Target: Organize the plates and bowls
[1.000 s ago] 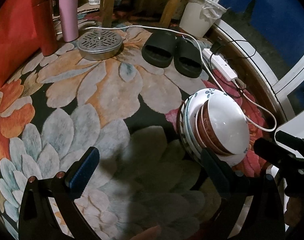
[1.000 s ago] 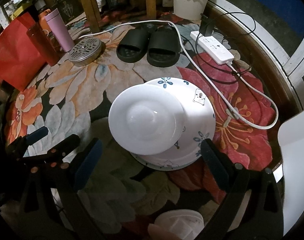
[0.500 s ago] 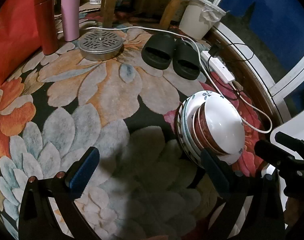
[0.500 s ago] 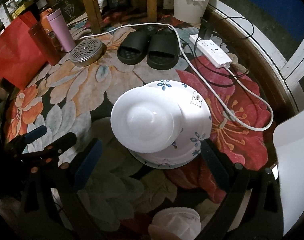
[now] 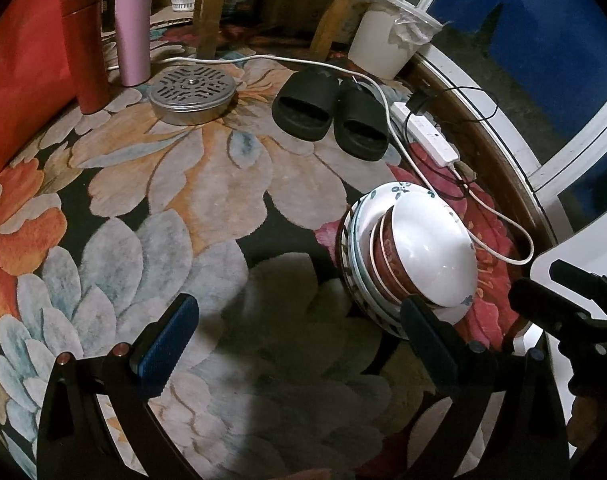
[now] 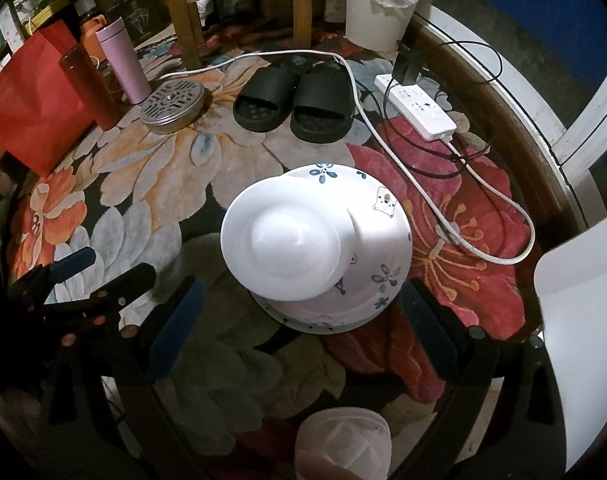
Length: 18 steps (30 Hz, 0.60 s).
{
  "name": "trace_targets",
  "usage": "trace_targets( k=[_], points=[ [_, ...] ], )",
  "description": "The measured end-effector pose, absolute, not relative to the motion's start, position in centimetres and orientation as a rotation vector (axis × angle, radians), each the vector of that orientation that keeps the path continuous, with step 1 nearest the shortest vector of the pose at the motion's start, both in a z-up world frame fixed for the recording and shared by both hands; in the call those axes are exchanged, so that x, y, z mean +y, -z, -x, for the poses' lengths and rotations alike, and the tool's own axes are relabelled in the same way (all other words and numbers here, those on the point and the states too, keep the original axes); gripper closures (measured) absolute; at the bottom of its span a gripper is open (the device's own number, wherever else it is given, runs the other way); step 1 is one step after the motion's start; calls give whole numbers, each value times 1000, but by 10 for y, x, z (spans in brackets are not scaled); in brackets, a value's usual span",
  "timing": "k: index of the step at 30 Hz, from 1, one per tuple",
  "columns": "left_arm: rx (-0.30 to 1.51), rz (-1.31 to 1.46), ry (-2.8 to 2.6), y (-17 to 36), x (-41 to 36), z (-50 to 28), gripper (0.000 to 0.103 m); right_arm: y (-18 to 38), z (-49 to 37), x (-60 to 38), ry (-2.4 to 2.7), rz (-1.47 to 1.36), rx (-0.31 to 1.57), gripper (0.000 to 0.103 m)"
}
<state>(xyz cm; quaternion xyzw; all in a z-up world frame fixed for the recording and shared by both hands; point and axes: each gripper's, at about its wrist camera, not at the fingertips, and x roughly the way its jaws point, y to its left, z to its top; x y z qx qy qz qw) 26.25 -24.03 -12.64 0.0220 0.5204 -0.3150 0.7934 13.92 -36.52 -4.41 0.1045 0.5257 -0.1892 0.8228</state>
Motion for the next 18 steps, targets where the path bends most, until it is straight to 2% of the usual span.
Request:
trace_targets(
  k=[18],
  points=[
    [1112, -36, 713, 115, -237, -258, 2, 34, -137, -367, 402, -213, 1115, 4]
  ],
)
